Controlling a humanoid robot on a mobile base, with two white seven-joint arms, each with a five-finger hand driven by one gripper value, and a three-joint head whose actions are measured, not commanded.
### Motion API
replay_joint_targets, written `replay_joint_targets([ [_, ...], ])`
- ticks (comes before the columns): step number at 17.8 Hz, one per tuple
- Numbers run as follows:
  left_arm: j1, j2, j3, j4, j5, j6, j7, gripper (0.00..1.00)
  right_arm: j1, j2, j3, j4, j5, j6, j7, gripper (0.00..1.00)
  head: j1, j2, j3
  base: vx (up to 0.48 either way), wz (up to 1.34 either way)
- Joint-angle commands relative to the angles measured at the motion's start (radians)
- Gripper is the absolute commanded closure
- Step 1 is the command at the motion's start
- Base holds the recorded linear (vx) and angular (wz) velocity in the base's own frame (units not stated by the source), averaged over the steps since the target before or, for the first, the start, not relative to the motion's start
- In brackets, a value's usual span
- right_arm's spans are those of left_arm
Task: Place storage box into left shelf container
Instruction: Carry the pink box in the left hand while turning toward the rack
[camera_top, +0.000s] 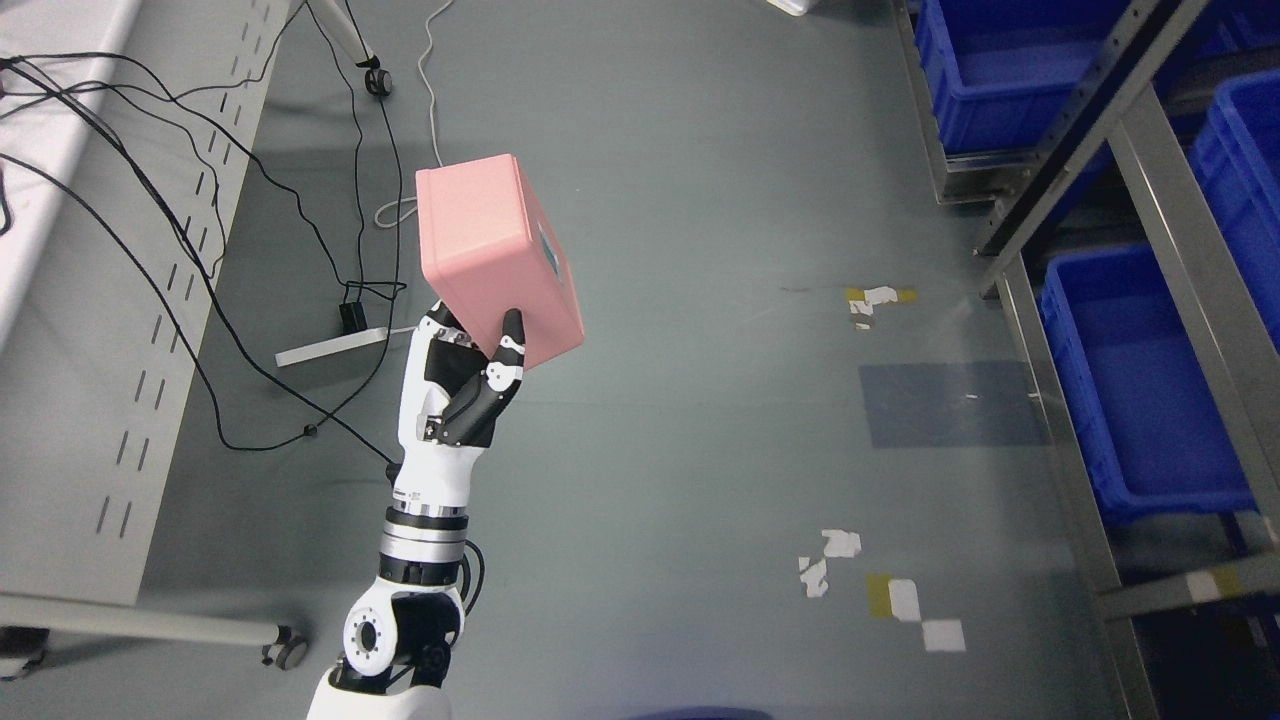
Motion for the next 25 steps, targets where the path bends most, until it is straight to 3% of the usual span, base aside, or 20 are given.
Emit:
replay_joint_targets([
  [1,-0.003,0.017,-0.015,0.005,0.001,0.002,-0.063,0.94,-0.004,-0.017,0.000,-0.017,-0.021,-0.001,0.002,0.00,0.0000,0.000,0.000,0.491,0.16],
  [13,0.053,0.017,-0.085,0.016,-0.013,-0.004,-0.145,0.92,-0.005,-0.017,0.000,-0.017,-0.021,0.000,0.001,0.00,0.0000,0.000,0.000,0.546,-0.06],
  [15,0.055,0.017,-0.098,0.017,-0.013,-0.015,-0.157,0.91,-0.003,-0.017,0.000,-0.017,-0.021,0.000,0.001,0.00,0.0000,0.000,0.000,0.425,-0.93],
  [18,0.085,0.017,-0.110,0.045,-0.033,-0.016,-0.288,0.90,-0.004,-0.017,0.000,-0.017,-0.021,0.000,0.001,0.00,0.0000,0.000,0.000,0.387,-1.28],
  [25,0.118,0.017,-0.101,0.097,-0.042,-0.019,-0.296,0.90,-0.005,-0.017,0.000,-0.017,-0.021,0.000,0.001,0.00,0.0000,0.000,0.000,0.256,-1.42],
])
